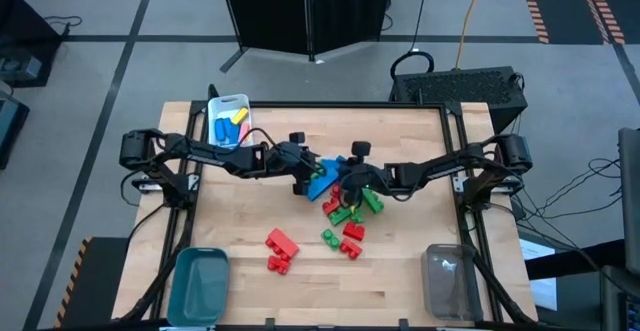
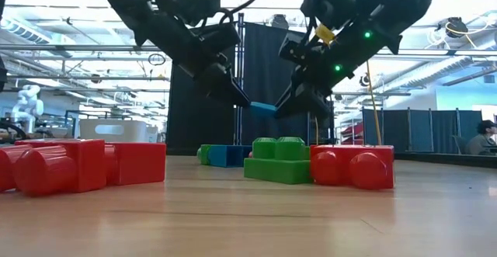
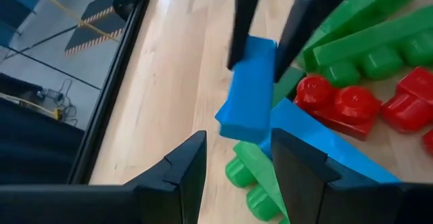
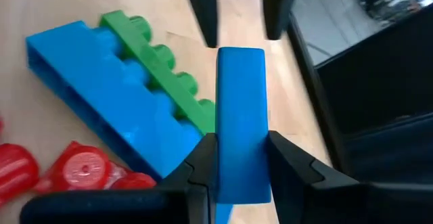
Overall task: Sort blocks by size
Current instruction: Put the blue block into the white bin
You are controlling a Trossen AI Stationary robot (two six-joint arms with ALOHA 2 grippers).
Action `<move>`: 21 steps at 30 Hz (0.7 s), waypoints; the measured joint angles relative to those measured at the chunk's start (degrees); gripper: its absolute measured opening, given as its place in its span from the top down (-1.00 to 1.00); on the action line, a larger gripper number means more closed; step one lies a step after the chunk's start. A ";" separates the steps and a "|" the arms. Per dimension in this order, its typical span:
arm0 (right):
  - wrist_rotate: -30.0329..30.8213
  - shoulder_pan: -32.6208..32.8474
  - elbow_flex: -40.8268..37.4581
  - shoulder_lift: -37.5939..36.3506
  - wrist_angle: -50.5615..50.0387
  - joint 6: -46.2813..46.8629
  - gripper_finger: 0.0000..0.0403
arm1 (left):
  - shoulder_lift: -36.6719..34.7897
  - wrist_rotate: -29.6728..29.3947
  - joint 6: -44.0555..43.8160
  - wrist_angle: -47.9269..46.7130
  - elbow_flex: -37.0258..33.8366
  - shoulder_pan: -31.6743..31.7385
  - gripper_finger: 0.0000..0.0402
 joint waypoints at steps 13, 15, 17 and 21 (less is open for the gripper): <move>1.32 0.52 -0.11 0.00 -0.70 -3.06 0.59 | 4.70 2.78 5.66 3.02 0.00 -0.35 0.22; 1.62 0.58 -0.11 0.00 -1.21 -3.34 0.59 | 5.25 2.53 5.64 3.91 0.00 -0.20 0.22; 1.70 0.48 -0.11 0.00 -1.49 -3.19 0.59 | 5.33 2.44 5.65 4.22 0.00 -0.12 0.22; 1.79 0.48 -0.09 -0.07 -1.40 -3.29 0.59 | 5.33 0.29 5.62 4.94 0.00 -0.15 0.22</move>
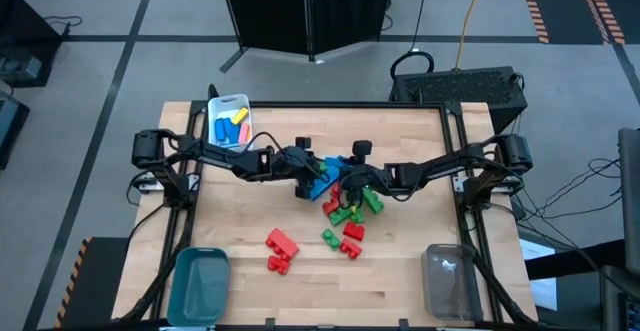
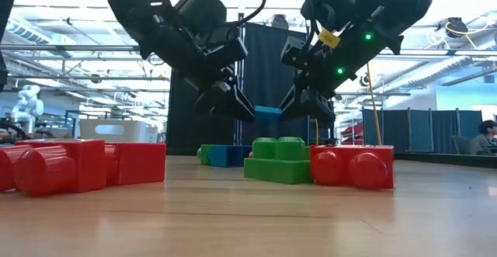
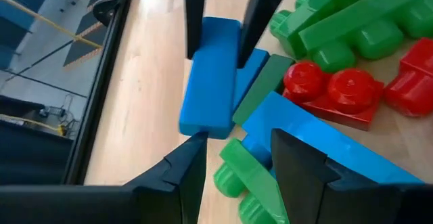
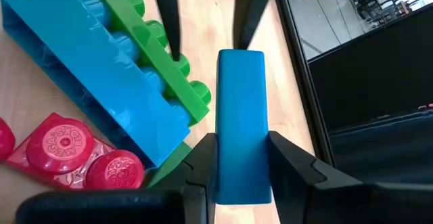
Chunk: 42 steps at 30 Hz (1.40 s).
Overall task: Sort blocks by size
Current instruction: Put the blue block into the white bin
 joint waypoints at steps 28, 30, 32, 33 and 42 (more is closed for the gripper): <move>-0.96 0.08 0.15 -0.02 2.33 -4.39 0.58 | 0.02 -0.36 1.95 4.03 0.00 0.83 0.22; -0.96 0.06 0.15 -0.02 2.36 -4.39 0.58 | 0.02 -0.37 1.97 4.02 0.00 0.79 0.24; -0.90 0.06 0.15 -0.02 2.36 -4.39 0.58 | 0.02 -0.34 1.95 3.99 0.00 0.65 0.30; -0.90 0.06 0.15 -0.02 2.41 -4.39 0.58 | 0.02 -0.36 1.95 3.93 0.00 0.57 0.34; -1.06 0.09 0.07 -0.02 2.06 -4.57 0.57 | 0.02 -1.88 2.95 4.05 0.00 -1.07 0.66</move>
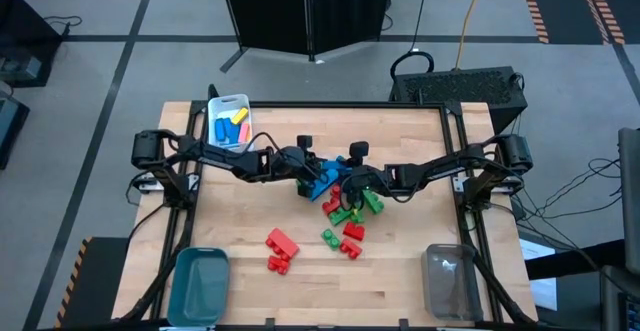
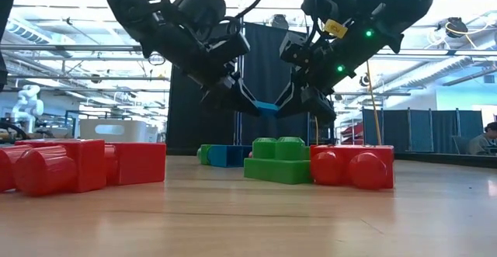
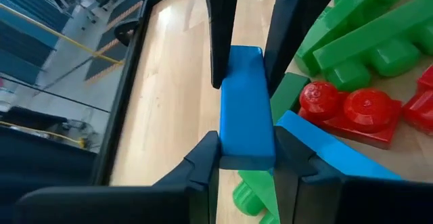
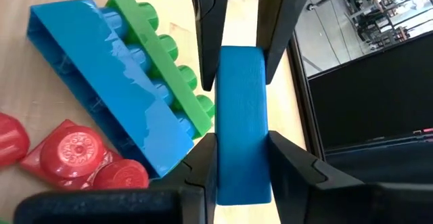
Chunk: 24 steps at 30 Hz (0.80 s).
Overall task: Sort blocks by size
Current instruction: Put the blue block into the white bin
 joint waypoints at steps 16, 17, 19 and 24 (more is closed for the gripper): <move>12.58 0.47 0.04 -1.99 -0.94 4.12 -0.26 | -8.70 -15.92 -11.67 -8.03 0.15 0.88 0.66; 13.10 0.51 0.02 -2.87 -1.94 5.34 -0.29 | -9.38 -17.87 -12.78 -9.74 0.15 1.06 0.66; 13.38 0.49 0.07 -4.58 -3.22 8.49 -0.35 | -11.17 -21.05 -15.68 -14.01 0.11 1.58 0.66; 12.92 0.43 0.07 -8.39 -7.49 15.09 -0.39 | -15.74 -24.92 -25.99 -23.97 0.07 3.79 0.66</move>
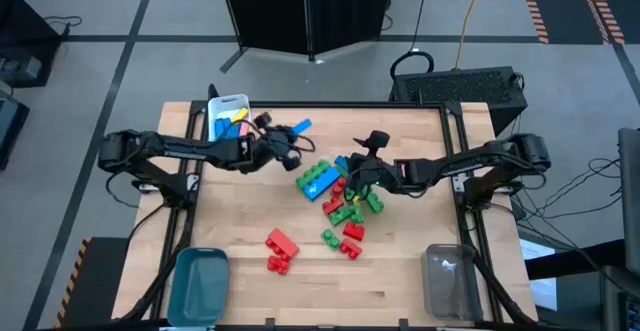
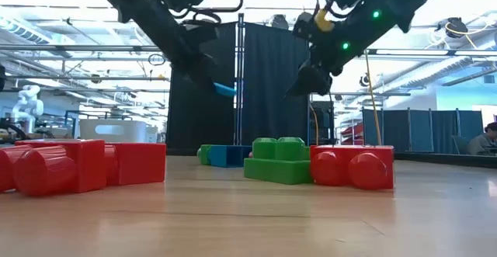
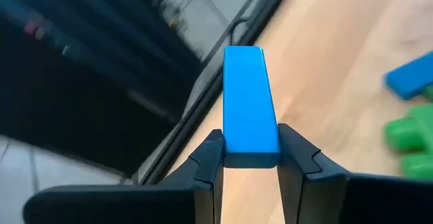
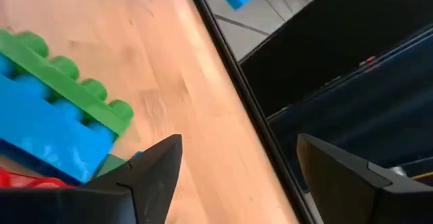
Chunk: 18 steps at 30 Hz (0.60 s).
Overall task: Sort blocks by size
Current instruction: Put the blue block into the white bin
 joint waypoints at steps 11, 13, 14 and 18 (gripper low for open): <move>-23.27 -5.63 -0.04 1.87 0.87 6.45 -0.37 | -3.41 -8.95 -20.77 -18.62 0.02 6.17 0.62; -23.24 -6.75 -0.04 2.29 1.11 7.39 -0.37 | -3.39 -8.97 -24.51 -22.24 0.02 7.69 0.62; -23.22 -7.18 -0.04 2.34 1.10 7.70 -0.37 | -3.39 -8.97 -26.53 -23.79 0.02 8.56 0.62; -23.30 -8.49 -0.04 2.34 1.20 8.71 -0.36 | -3.37 -8.96 -32.57 -29.71 0.02 11.80 0.61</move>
